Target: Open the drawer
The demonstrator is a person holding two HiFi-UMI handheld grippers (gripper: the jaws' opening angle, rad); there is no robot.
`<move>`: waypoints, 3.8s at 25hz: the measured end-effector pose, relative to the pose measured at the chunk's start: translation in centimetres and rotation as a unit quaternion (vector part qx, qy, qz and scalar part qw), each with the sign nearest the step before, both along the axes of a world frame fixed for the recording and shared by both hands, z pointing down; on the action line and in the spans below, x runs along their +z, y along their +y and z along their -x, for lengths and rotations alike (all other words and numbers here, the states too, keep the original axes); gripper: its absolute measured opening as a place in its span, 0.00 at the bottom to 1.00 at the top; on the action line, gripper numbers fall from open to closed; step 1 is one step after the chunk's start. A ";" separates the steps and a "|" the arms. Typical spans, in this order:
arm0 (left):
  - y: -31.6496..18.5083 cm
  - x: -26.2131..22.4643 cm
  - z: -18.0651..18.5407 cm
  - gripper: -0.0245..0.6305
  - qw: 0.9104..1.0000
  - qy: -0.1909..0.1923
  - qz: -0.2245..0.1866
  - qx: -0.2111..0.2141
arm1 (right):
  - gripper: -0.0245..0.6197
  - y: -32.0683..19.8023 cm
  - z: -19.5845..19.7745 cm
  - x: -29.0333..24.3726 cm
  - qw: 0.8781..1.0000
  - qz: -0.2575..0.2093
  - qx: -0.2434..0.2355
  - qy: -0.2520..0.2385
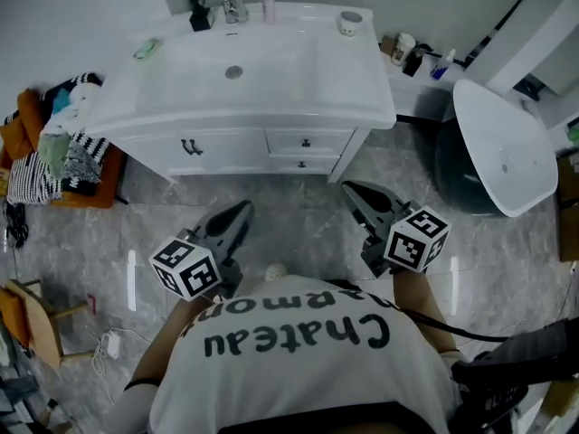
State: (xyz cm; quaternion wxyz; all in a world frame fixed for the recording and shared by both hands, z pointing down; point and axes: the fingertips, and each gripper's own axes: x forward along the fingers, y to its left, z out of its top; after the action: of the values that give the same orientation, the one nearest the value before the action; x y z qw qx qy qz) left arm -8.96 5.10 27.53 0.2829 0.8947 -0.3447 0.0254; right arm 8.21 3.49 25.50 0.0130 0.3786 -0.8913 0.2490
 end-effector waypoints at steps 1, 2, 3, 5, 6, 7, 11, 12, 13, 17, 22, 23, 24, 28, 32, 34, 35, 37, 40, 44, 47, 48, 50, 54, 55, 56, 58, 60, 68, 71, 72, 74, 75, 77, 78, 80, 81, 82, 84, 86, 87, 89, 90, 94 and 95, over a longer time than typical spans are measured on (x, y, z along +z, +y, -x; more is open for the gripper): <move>-0.3 0.2 0.6 0.05 1.000 -0.003 0.000 0.005 | 0.05 -0.2 0.7 0.3 1.000 0.003 0.004 0.000; -0.7 0.4 1.2 0.05 1.000 -0.004 0.000 0.009 | 0.05 -0.3 1.4 0.6 1.000 0.005 0.005 0.001; -1.1 0.5 1.7 0.05 1.000 -0.003 0.000 0.012 | 0.05 -0.4 2.0 0.9 1.000 0.008 0.006 0.003; -1.8 0.8 2.3 0.05 1.000 0.003 0.001 0.014 | 0.05 -0.3 2.9 1.8 1.000 0.017 0.006 0.011; -2.1 1.1 2.4 0.05 1.000 0.005 0.004 0.014 | 0.05 -0.3 3.2 2.3 1.000 0.022 0.007 0.017; -2.3 1.4 2.5 0.05 1.000 0.006 0.009 0.015 | 0.05 -0.4 3.4 2.7 0.999 0.028 0.008 0.021; -2.4 3.3 1.9 0.05 0.999 -0.017 0.030 0.029 | 0.05 -0.8 4.3 4.7 0.998 0.058 0.011 0.026; -2.4 3.8 1.7 0.05 0.999 -0.018 0.034 0.033 | 0.05 -1.1 4.4 5.2 0.997 0.065 0.012 0.025; -2.4 4.3 1.4 0.05 0.999 -0.015 0.037 0.036 | 0.05 -1.4 4.6 5.7 0.997 0.071 0.015 0.023; -2.9 6.3 0.2 0.05 0.998 -0.001 0.046 0.047 | 0.05 -3.4 4.3 8.3 0.994 0.102 0.041 0.003; -3.9 8.7 -0.5 0.05 0.997 -0.019 0.042 0.064 | 0.05 -6.3 3.9 13.1 0.988 0.143 0.060 -0.003; -4.3 9.2 -0.3 0.05 0.997 -0.023 0.044 0.061 | 0.05 -7.0 4.0 14.1 0.987 0.149 0.061 -0.003; -4.8 9.7 -0.1 0.05 0.997 -0.026 0.046 0.057 | 0.05 -7.7 4.1 15.0 0.986 0.154 0.063 -0.004; -6.5 11.1 -0.2 0.05 0.996 -0.021 0.065 0.058 | 0.05 -10.3 3.8 18.0 0.981 0.178 0.079 -0.012; -8.1 11.9 -0.4 0.05 0.996 -0.015 0.078 0.051 | 0.05 -11.7 3.4 21.4 0.974 0.210 0.086 0.001; -8.8 12.5 -0.4 0.05 0.995 -0.014 0.085 0.048 | 0.05 -12.2 3.5 22.7 0.970 0.225 0.087 0.002; -9.2 12.8 -0.4 0.05 0.995 -0.015 0.088 0.048 | 0.05 -12.5 3.5 23.3 0.969 0.232 0.086 0.002; -9.7 13.4 -0.6 0.05 0.994 -0.018 0.093 0.052 | 0.05 -12.7 3.6 24.1 0.967 0.242 0.081 0.006; -10.4 14.5 -0.8 0.05 0.993 -0.027 0.096 0.057 | 0.05 -13.6 3.7 25.0 0.967 0.241 0.079 0.005; -11.2 16.6 -2.1 0.05 0.993 -0.033 0.082 0.079 | 0.05 -14.8 3.0 26.2 0.973 0.219 0.076 0.003; -12.4 18.8 -3.0 0.05 0.994 -0.035 0.064 0.087 | 0.05 -15.7 2.5 27.4 0.978 0.196 0.071 0.000; -12.9 19.5 -3.2 0.05 0.994 -0.034 0.059 0.085 | 0.05 -16.0 2.4 28.0 0.979 0.190 0.069 0.000; -13.6 21.0 -3.5 0.05 0.995 -0.036 0.050 0.079 | 0.05 -16.5 2.1 29.2 0.982 0.173 0.071 0.002; -14.3 23.4 -3.7 0.05 0.995 -0.049 0.042 0.075 | 0.05 -17.7 1.6 31.1 0.988 0.132 0.078 0.000; -14.5 23.9 -3.7 0.05 0.995 -0.052 0.043 0.072 | 0.05 -18.2 1.6 31.4 0.989 0.125 0.077 -0.001; -14.6 24.2 -3.6 0.05 0.995 -0.054 0.045 0.069 | 0.05 -18.7 1.7 31.6 0.990 0.118 0.075 -0.003; -14.7 24.9 -3.4 0.05 0.995 -0.059 0.050 0.067 | 0.12 -19.7 1.9 32.0 0.991 0.114 0.072 -0.009; -14.8 25.3 -3.2 0.05 0.994 -0.066 0.052 0.066 | 0.33 -20.5 2.2 32.7 0.990 0.121 0.072 -0.015; -16.5 24.7 -1.6 0.05 0.995 -0.070 0.063 0.028 | 0.35 -22.5 1.5 35.9 0.983 0.144 0.108 0.028; -16.9 24.7 -1.4 0.05 0.995 -0.076 0.066 0.025 | 0.35 -22.8 1.6 36.7 0.981 0.155 0.111 0.044; -16.9 24.5 -1.3 0.05 0.994 -0.077 0.068 0.025 | 0.35 -22.9 1.7 36.9 0.979 0.161 0.114 0.049; -16.7 23.8 -1.3 0.05 0.994 -0.078 0.073 0.023 | 0.35 -22.9 1.6 37.1 0.976 0.171 0.122 0.061; -16.7 23.4 -1.3 0.05 0.994 -0.079 0.075 0.022 | 0.35 -23.1 1.5 37.2 0.974 0.176 0.126 0.069; -16.8 22.3 -1.2 0.05 0.993 -0.086 0.075 0.022 | 0.36 -23.4 1.5 37.3 0.972 0.180 0.127 0.084; -16.9 21.8 -0.9 0.05 0.993 -0.090 0.075 0.019 | 0.36 -23.6 1.6 37.3 0.971 0.180 0.125 0.093; -17.1 20.9 0.1 0.05 0.992 -0.099 0.078 0.008 | 0.36 -24.0 2.0 37.3 0.969 0.182 0.129 0.109; -17.2 20.4 0.6 0.05 0.991 -0.103 0.081 0.001 | 0.36 -24.2 2.1 37.4 0.966 0.186 0.136 0.115; -17.2 20.0 1.2 0.05 0.991 -0.105 0.083 -0.006 | 0.36 -24.5 2.2 37.6 0.964 0.190 0.146 0.119; -17.1 19.4 2.1 0.05 0.990 -0.110 0.088 -0.015 | 0.36 -25.0 2.4 37.9 0.958 0.200 0.159 0.129; -17.1 19.0 2.8 0.05 0.989 -0.113 0.095 -0.024 | 0.36 -25.4 2.5 38.3 0.953 0.211 0.165 0.142; -17.1 18.9 3.1 0.05 0.988 -0.112 0.100 -0.028 | 0.36 -25.5 2.4 38.5 0.950 0.217 0.170 0.148; -17.1 18.5 3.4 0.05 0.987 -0.110 0.108 -0.035 | 0.29 -25.6 1.9 38.7 0.944 0.230 0.183 0.153; -17.1 18.4 3.5 0.05 0.987 -0.111 0.109 -0.034 | 0.29 -25.5 1.8 38.8 0.942 0.234 0.185 0.155; -17.0 18.4 3.4 0.05 0.986 -0.114 0.120 -0.022 | 0.29 -25.7 2.2 38.5 0.940 0.244 0.181 0.157; -17.0 18.5 3.2 0.05 0.985 -0.115 0.124 -0.019 | 0.28 -25.7 2.2 38.5 0.939 0.248 0.180 0.158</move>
State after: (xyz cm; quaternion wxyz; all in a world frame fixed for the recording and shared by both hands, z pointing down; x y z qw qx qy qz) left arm -12.15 -11.86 46.03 0.3507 0.8370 -0.3863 0.1652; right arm 6.02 -22.25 63.96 0.2022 0.5525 -0.7046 0.3968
